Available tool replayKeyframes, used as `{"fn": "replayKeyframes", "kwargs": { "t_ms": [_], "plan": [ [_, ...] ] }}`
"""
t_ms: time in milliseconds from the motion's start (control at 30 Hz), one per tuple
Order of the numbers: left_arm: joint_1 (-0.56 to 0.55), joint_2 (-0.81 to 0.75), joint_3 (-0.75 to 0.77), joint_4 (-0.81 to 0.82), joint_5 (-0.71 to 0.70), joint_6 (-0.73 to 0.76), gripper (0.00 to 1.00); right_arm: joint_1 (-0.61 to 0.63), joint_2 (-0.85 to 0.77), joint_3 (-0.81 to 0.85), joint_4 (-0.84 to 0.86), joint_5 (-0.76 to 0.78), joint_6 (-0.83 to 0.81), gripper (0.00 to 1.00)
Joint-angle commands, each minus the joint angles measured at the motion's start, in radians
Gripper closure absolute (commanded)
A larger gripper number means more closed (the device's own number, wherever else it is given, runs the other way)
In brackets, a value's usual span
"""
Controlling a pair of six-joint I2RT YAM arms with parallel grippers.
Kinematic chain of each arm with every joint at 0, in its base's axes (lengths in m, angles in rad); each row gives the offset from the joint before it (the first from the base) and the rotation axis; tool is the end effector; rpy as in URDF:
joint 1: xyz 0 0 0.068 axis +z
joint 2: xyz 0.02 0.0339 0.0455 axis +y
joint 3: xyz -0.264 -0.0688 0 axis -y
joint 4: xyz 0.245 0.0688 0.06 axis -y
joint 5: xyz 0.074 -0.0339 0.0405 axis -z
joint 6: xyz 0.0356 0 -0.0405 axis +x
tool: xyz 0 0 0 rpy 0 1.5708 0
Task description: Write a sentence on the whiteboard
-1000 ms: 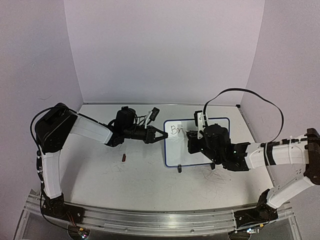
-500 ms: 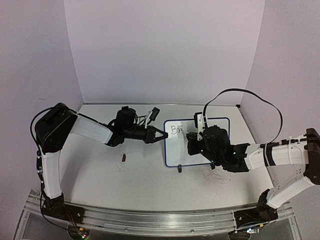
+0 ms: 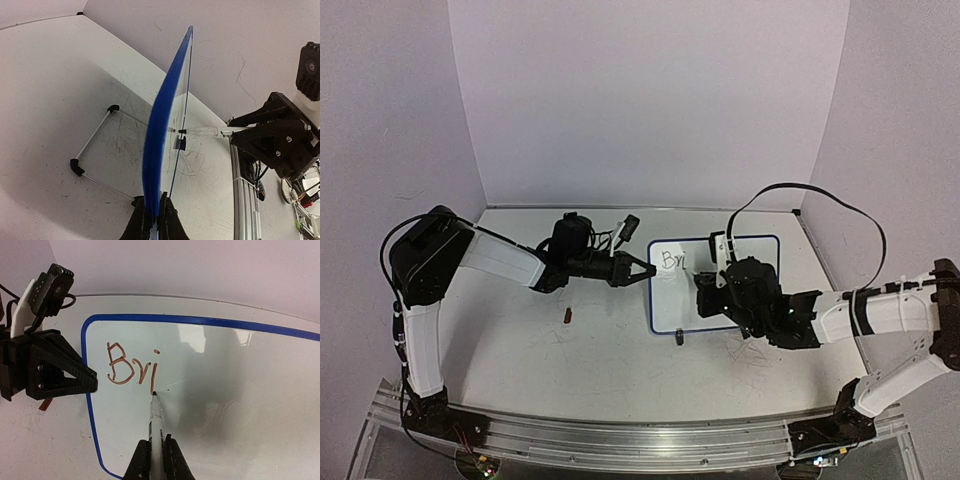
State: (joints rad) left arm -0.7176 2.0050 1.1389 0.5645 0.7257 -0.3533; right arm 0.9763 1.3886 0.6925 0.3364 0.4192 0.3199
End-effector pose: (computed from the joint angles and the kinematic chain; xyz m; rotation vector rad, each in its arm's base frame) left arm 0.3096 -0.3016 0.1753 0.8976 1.8361 -1.3821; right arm 0.1791 0.2390 0.2246 -0.3486 1.8946 0.4733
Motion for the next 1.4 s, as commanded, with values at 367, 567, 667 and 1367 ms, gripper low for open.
{"fn": "replayKeyframes", "kwargs": {
  "t_ms": [367,567,667,1367],
  "plan": [
    [-0.001,-0.024,-0.005,-0.114,-0.067,0.033,1.00,-0.034,-0.042,0.008,0.015,0.055,0.025,1.00],
    [0.000,-0.022,-0.005,-0.114,-0.065,0.031,1.00,-0.040,-0.016,0.019,0.019,0.063,0.021,1.00],
    [0.000,-0.023,-0.003,-0.114,-0.064,0.031,1.00,-0.039,-0.004,0.029,0.028,0.055,0.010,1.00],
    [0.000,-0.024,-0.001,-0.116,-0.067,0.031,1.00,-0.036,-0.008,-0.005,-0.008,-0.015,0.012,1.00]
  ]
}}
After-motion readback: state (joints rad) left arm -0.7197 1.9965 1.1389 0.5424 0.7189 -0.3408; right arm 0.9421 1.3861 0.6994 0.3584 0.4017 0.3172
